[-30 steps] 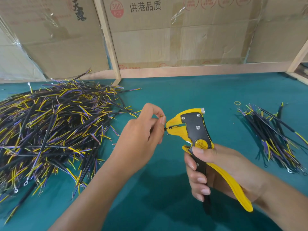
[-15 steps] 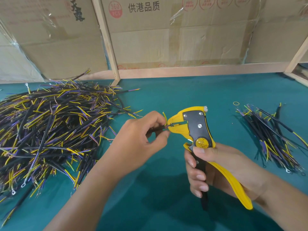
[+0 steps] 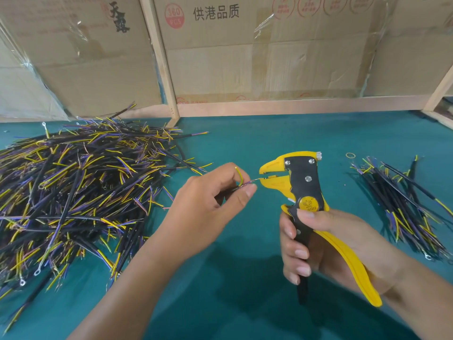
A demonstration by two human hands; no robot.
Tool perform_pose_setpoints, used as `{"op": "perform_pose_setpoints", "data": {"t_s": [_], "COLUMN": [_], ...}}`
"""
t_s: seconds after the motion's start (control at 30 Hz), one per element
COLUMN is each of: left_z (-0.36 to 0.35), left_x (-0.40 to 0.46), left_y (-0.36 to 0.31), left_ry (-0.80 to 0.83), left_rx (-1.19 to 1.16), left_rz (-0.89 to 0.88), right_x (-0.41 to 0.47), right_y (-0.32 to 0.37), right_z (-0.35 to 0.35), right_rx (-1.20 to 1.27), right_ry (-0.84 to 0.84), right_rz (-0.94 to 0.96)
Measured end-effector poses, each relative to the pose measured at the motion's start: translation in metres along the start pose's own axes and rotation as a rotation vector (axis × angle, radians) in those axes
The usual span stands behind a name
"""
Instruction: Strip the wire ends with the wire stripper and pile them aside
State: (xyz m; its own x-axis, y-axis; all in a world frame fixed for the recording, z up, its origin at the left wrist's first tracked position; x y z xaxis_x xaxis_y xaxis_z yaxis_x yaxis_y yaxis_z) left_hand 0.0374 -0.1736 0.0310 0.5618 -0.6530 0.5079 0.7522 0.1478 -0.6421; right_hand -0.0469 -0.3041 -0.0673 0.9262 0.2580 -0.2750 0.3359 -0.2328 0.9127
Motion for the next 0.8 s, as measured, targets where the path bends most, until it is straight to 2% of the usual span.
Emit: {"op": "perform_pose_setpoints", "data": {"t_s": [0.33,0.47,0.63,0.8], "left_z": [0.0057,0.0053,0.0014,0.0040], "left_x": [-0.0010,-0.0008,-0.0010,-0.0010], "left_y": [-0.0025,-0.0040,-0.0040,-0.0029], "left_ry": [-0.098,-0.083,-0.051,-0.087], "left_rx": [-0.184,-0.187,-0.205,-0.214], "left_rz": [0.011,0.008,0.024,0.056], "right_x": [-0.0013,-0.0020,-0.0037,-0.0047], "right_y": [0.0061,0.0034,0.0069,0.0079], "right_z": [-0.0038,-0.0018,-0.0019,-0.0046], "right_rx": [0.065,-0.018,-0.012,-0.003], "right_ry": [0.023,-0.018,-0.030,-0.024], "right_rz": [0.013,0.005,0.019,0.009]}}
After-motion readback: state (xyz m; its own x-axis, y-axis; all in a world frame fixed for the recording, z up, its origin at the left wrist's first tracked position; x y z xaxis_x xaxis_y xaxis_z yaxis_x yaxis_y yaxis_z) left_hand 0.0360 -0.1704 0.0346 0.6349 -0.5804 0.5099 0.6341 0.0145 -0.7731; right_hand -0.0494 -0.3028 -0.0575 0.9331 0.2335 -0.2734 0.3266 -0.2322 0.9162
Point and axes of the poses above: each hand's wrist, its own x-axis towards the middle knuckle, its own z-axis out of the back of the hand, y = z × x, the point moved 9 cm from there along x, towards the middle knuckle, and after that the axes turned 5 degrees about -z, right-handed, at the moved point
